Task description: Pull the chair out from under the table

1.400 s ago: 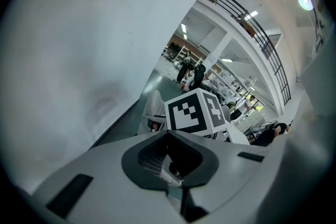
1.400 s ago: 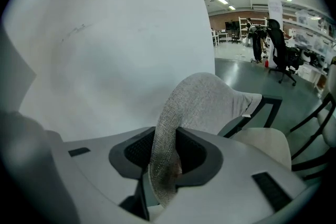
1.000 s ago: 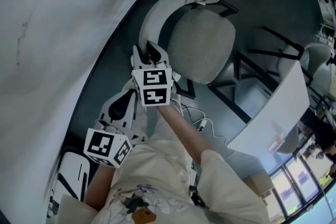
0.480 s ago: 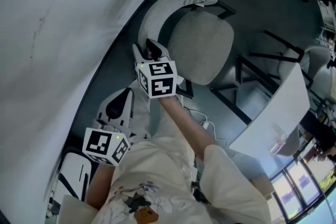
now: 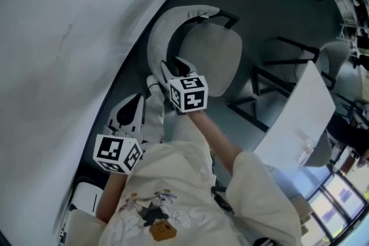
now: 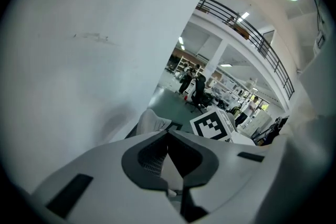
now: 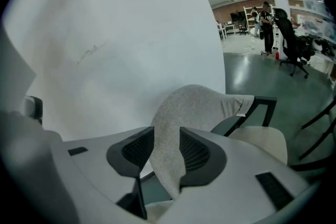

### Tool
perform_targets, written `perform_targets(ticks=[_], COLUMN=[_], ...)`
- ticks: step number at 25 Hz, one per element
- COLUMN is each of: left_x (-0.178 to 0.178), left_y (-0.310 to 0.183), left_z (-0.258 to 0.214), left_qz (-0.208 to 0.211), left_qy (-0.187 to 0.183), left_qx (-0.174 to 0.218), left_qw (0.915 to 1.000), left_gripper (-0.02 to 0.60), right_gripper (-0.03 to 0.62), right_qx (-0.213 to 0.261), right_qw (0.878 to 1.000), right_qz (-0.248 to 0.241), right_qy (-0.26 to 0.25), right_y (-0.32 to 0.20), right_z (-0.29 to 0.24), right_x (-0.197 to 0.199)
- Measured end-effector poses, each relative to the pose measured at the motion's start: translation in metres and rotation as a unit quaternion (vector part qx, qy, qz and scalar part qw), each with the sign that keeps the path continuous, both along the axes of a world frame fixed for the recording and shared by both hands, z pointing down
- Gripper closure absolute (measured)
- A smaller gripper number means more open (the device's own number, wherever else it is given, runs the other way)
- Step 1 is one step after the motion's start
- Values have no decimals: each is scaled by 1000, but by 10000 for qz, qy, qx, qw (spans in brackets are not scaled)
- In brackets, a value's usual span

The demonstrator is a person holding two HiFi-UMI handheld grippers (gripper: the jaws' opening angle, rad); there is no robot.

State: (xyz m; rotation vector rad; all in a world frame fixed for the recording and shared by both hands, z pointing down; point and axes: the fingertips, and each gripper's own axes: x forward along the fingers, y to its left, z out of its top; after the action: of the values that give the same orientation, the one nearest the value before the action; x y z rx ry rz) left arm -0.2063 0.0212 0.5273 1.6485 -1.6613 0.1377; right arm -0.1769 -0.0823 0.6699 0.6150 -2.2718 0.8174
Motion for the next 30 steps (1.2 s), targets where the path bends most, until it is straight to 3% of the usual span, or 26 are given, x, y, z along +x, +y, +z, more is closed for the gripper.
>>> perform_targets(ticks=[7,17,24,30], left_x=[22,90,142,171], left_y=[-20,-39,-57,-68], left_z=[-42,-98,-124,-144], left_qz=[372,1132,1764,2118], left_qy=[-81,-88,-183,-317], left_qx=[465,889,1174,1287], left_qw=[9982,9896,9771,9683], left_gripper=[572,572,572,572], right_gripper=[444,444,455,546], right_qx=[228,776,1441,1967], right_qw=[9997,9945,9767,9549], right_qz=[20,488,1168,1770], right_qy=[71,-498,-1075,-1348], right_y=[1,13,-8,-17], right_z=[-48,-156,-229,-273], right_x=[40,105,156,203])
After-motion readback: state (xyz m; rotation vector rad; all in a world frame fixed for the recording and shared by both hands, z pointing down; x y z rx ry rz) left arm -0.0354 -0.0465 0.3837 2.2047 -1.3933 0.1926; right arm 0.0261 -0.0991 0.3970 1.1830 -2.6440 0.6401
